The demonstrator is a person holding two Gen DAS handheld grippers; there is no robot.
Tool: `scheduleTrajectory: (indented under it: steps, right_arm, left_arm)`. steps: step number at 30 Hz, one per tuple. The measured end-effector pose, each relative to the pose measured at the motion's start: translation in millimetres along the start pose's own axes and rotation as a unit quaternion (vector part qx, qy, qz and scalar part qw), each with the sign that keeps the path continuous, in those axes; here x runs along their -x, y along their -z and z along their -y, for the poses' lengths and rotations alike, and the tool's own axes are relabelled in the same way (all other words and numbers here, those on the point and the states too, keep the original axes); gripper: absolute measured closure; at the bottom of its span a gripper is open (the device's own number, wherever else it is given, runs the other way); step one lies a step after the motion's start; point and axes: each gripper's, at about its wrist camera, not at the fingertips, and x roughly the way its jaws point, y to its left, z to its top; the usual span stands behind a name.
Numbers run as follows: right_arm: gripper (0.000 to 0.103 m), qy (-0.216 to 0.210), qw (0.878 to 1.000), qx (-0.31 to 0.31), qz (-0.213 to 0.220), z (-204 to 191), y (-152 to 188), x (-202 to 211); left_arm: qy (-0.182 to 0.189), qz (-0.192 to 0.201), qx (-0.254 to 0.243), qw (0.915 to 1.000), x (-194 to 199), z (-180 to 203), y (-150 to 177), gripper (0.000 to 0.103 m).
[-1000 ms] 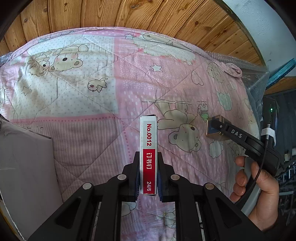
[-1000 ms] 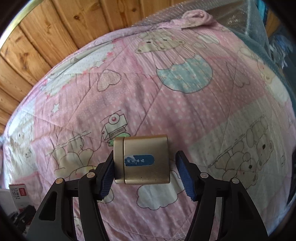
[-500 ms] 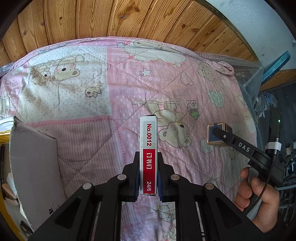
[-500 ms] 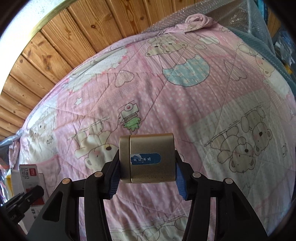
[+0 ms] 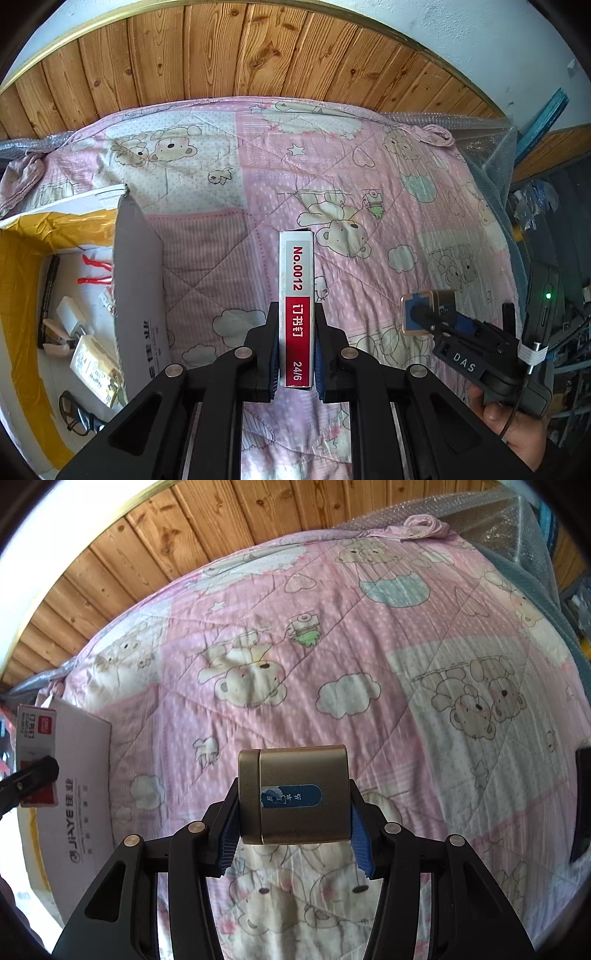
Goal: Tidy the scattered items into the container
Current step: 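Lift the staple box and gold cube and carry both over the white box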
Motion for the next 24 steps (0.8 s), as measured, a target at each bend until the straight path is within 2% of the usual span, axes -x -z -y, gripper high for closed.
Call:
scheduleTrajectory:
  steps: [15, 24]
  right_arm:
    - [0.050, -0.021, 0.996, 0.083, -0.019, -43.6, 74.8, 29.6]
    - [0.050, -0.039, 0.985, 0.163, -0.032, -85.6, 107.1, 37.7]
  left_arm:
    - [-0.007, 0.039, 0.001, 0.9992, 62.2, -1.2, 52.7, 0.088]
    - [-0.006, 0.054, 0.024, 0.9982, 86.6, -19.1, 80.4, 0.088]
